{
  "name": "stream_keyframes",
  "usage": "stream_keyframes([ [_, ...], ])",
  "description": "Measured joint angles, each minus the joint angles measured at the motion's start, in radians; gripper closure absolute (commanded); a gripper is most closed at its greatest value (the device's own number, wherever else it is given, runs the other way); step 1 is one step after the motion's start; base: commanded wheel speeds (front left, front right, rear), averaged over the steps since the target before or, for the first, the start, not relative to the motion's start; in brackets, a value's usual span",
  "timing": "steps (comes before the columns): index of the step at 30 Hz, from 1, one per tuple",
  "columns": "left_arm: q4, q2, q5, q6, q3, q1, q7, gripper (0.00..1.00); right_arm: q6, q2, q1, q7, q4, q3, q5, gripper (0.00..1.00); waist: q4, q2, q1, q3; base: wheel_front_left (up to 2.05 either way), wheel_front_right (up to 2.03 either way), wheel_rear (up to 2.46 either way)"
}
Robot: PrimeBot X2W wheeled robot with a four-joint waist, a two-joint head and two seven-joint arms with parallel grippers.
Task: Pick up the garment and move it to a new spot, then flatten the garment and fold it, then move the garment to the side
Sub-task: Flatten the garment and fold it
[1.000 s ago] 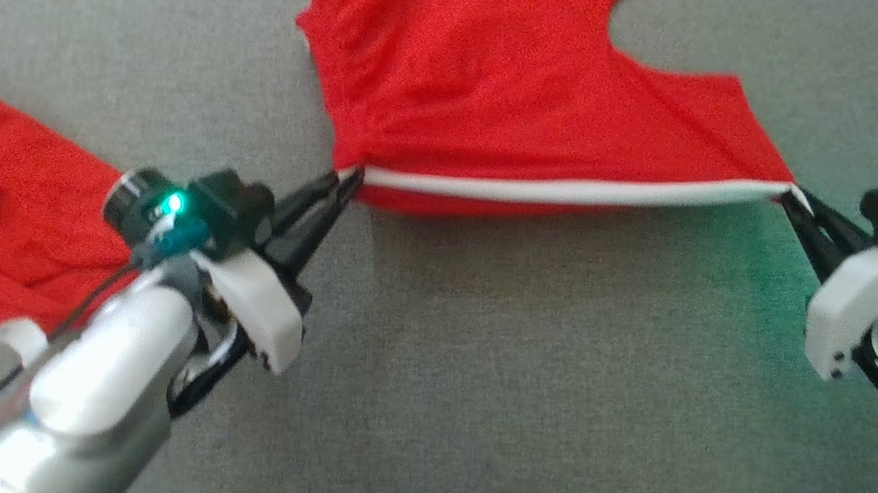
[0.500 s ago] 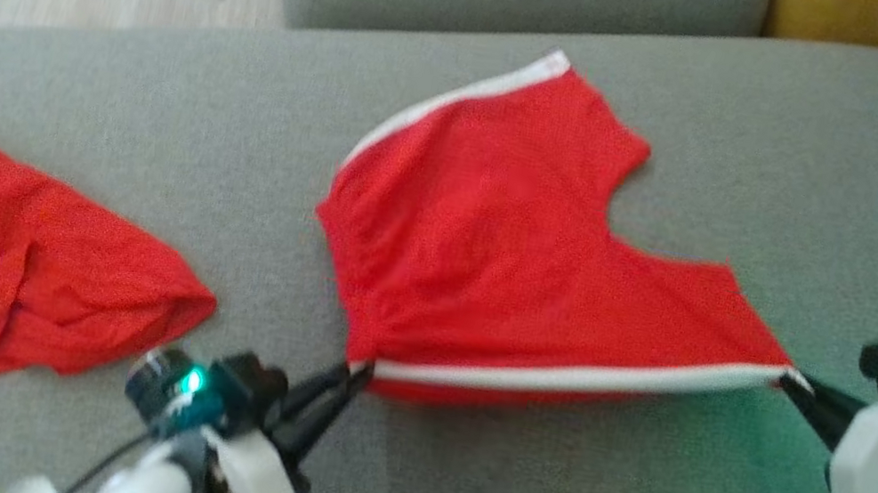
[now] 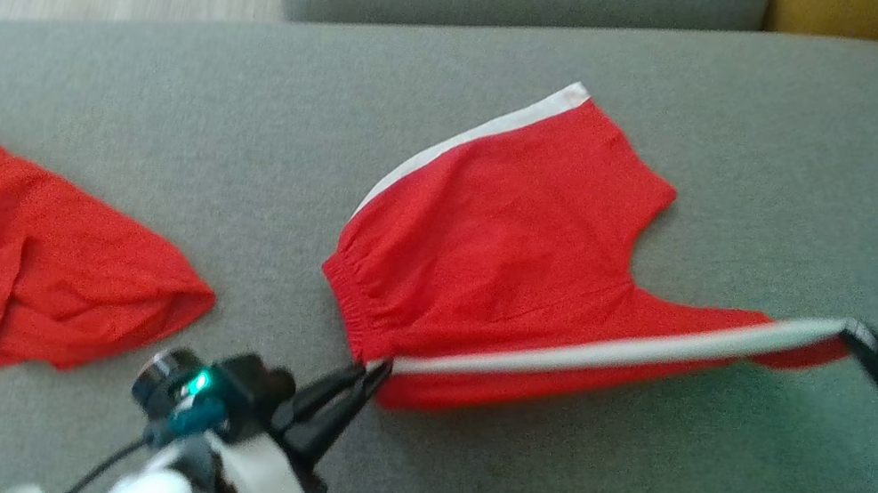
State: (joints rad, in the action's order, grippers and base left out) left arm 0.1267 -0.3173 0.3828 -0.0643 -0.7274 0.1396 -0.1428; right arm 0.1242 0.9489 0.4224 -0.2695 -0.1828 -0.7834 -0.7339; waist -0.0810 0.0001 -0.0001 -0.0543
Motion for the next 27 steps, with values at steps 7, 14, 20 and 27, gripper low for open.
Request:
stream_keyframes([
  [7,0.023,0.027,0.003,-0.001,0.016,0.127,0.005,1.00,0.000,-0.057,0.152,-0.055,0.001,0.074,0.114,1.00,0.036,0.0000,0.0000,-0.078,0.00,0.00,0.00],
  [14,0.078,0.071,0.003,-0.006,0.032,0.248,-0.011,1.00,0.000,-0.075,0.287,-0.080,-0.053,0.051,0.163,1.00,0.102,0.0000,0.0000,-0.160,0.00,0.00,0.00],
  [20,0.134,0.094,0.007,-0.025,0.030,0.340,-0.024,1.00,0.000,-0.091,0.423,-0.080,-0.114,-0.012,0.182,1.00,0.152,-0.0001,0.0001,-0.238,0.00,0.00,0.00],
  [27,0.192,0.120,0.007,-0.037,0.029,0.433,-0.044,1.00,0.000,-0.109,0.561,-0.054,-0.193,-0.114,0.197,1.00,0.204,-0.0001,0.0001,-0.314,0.00,0.00,0.00],
])
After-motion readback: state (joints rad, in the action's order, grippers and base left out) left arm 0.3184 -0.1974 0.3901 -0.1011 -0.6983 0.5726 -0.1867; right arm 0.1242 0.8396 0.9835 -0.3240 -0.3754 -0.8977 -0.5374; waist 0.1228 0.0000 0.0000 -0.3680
